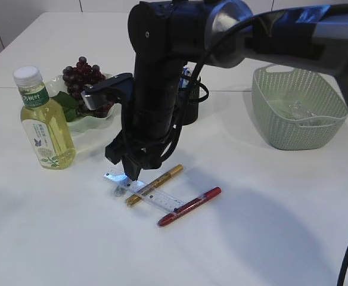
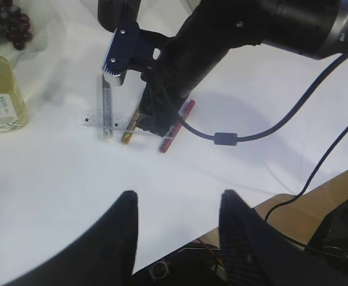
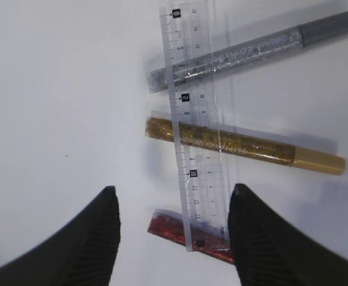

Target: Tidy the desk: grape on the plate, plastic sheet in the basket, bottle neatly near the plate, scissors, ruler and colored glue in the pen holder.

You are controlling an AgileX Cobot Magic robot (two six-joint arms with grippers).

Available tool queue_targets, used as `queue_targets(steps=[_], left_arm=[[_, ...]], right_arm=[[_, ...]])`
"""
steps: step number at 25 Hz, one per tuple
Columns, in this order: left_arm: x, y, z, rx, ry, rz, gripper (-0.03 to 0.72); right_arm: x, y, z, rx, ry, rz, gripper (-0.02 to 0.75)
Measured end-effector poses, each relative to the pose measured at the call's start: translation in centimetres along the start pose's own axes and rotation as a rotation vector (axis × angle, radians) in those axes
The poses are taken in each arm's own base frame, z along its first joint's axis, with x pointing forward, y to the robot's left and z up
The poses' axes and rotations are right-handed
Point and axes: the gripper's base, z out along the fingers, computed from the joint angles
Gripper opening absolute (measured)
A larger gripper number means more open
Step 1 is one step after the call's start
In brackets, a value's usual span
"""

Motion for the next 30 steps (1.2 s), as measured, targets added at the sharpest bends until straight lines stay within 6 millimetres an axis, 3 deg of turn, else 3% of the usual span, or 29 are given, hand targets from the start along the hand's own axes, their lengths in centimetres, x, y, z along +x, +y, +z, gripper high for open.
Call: queue_targets(steps=[12, 20, 30], left_arm=[[0.1, -0.2, -0.2, 0.021, 0.000, -0.006, 0.331], [0.2, -0.2, -0.3, 0.024, -0.002, -0.006, 0.331], [0.2, -0.2, -0.3, 0.025, -0.004, -0.006, 0.331]], right_arm=[[-1.4, 0.9, 2.6, 0.009, 0.015, -0.069, 0.462], [-1.8, 0.4, 5.0, 0.010, 0.044, -0.076, 0.462], [-2.4, 0.0, 5.2, 0.051, 0.002, -0.089, 0.462]])
